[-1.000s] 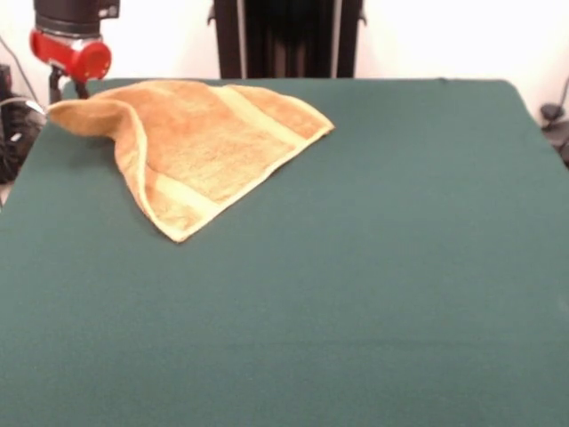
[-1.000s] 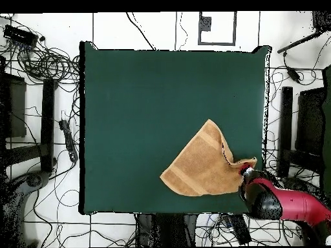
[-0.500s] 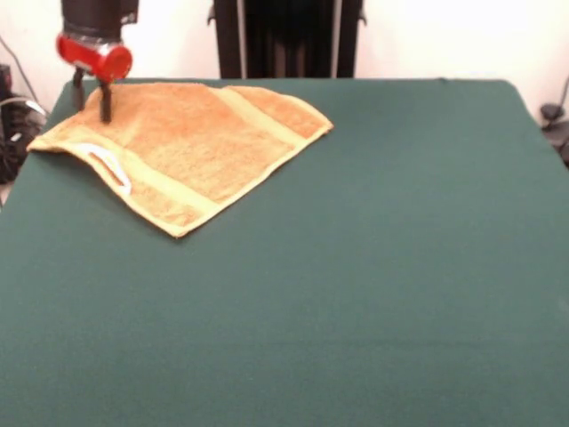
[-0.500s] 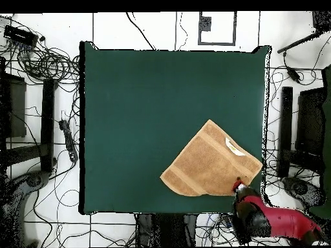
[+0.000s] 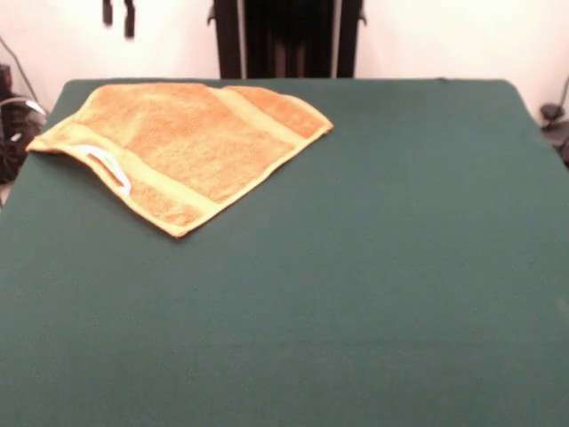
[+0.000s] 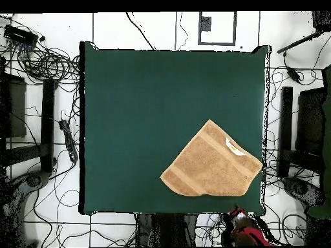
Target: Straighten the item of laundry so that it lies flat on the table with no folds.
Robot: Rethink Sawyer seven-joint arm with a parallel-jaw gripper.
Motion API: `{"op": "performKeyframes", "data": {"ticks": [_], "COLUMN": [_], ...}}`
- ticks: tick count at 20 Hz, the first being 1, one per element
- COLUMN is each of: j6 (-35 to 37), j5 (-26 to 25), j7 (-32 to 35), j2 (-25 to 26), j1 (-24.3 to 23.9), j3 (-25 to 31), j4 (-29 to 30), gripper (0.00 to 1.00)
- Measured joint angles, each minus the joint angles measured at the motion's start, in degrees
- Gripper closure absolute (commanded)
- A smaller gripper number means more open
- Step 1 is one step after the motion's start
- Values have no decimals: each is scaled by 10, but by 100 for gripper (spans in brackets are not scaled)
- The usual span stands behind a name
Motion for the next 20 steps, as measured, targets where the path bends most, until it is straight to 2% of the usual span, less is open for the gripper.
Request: {"op": "performKeyframes", "data": {"ticks": [1,4,6,7,9,12,14,16,20], "j6": [35,59,57,35,-4,-72,-112,-179,-219], "j5": [33,36,27,12,7,12,19,38,66], "j7": [0,0,0,0,0,0,0,0,0], "j2": [-59,-89,-80,-35,25,109,149,210,251], "j1": [-36,-40,-20,33,82,130,149,176,200], "j3": [12,4,-9,-40,-61,-73,-73,-73,-73], "j4": [39,55,50,32,10,-18,-30,-45,-51], "gripper": [0,0,0,0,0,0,0,0,0]}}
